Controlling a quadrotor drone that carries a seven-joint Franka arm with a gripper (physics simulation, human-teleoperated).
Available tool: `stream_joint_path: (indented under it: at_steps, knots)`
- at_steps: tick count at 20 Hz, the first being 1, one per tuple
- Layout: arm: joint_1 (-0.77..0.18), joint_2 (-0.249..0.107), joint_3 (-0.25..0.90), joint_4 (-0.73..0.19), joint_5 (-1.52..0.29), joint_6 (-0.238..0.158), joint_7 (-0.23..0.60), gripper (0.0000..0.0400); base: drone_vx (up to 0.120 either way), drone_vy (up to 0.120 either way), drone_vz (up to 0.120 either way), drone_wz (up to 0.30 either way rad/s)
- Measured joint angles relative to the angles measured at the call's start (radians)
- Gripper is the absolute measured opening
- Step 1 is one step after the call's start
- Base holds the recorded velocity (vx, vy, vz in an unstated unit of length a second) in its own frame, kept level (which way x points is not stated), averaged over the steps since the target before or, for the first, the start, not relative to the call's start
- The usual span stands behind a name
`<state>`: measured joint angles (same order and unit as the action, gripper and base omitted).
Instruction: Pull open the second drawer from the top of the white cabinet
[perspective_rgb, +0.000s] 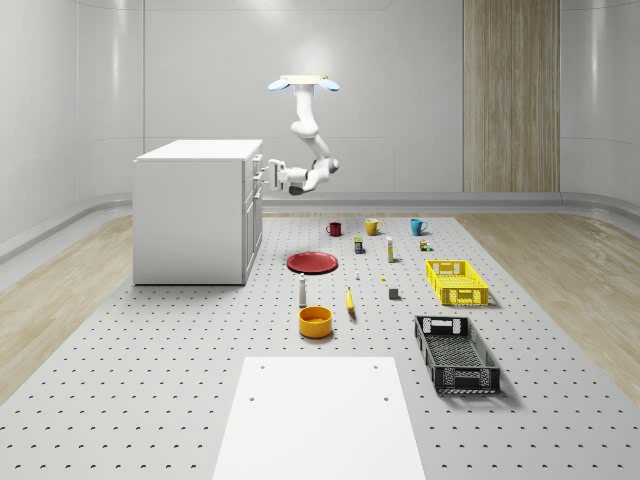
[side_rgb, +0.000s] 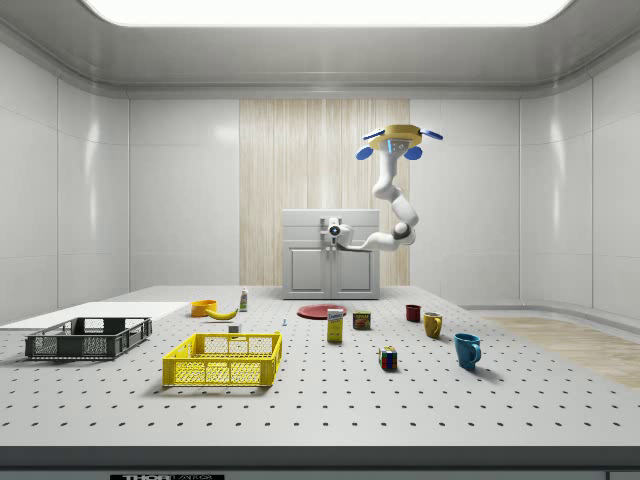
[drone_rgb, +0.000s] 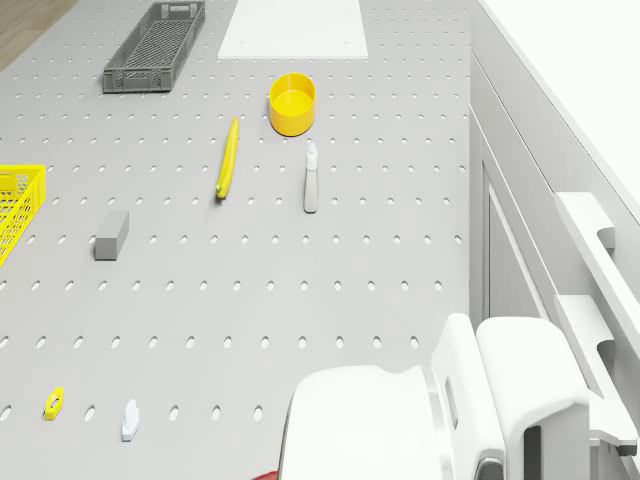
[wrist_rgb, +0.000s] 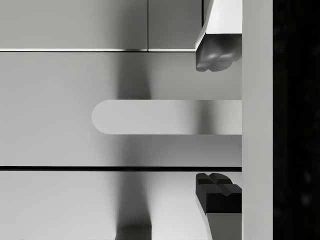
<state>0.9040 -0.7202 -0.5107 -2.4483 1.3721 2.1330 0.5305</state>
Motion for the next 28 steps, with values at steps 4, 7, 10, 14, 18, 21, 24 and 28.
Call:
stream_joint_path:
  at_steps: [4, 7, 10, 14, 18, 21, 24, 28]
  knots:
    - [-0.02, 0.007, 0.013, 0.003, 0.007, -0.013, 0.001, 0.03, 0.0, 0.0, 0.0, 0.0]
    - [-0.034, 0.011, 0.024, 0.009, 0.011, -0.022, 0.007, 0.03, 0.0, 0.0, 0.0, 0.0]
    - [-0.046, 0.019, 0.037, 0.014, 0.02, -0.028, 0.007, 0.03, 0.0, 0.0, 0.0, 0.0]
    - [-0.058, 0.033, 0.057, 0.02, 0.04, -0.03, 0.003, 0.03, 0.0, 0.0, 0.0, 0.0]
    - [-0.072, 0.046, 0.076, 0.025, 0.057, -0.034, -0.002, 0.03, 0.0, 0.0, 0.0, 0.0]
    - [-0.082, 0.055, 0.09, 0.028, 0.069, -0.037, -0.005, 0.03, 0.0, 0.0, 0.0, 0.0]
    - [-0.094, 0.064, 0.104, 0.03, 0.081, -0.041, -0.008, 0.03, 0.0, 0.0, 0.0, 0.0]
    - [-0.11, 0.073, 0.12, 0.033, 0.093, -0.048, -0.011, 0.03, 0.0, 0.0, 0.0, 0.0]
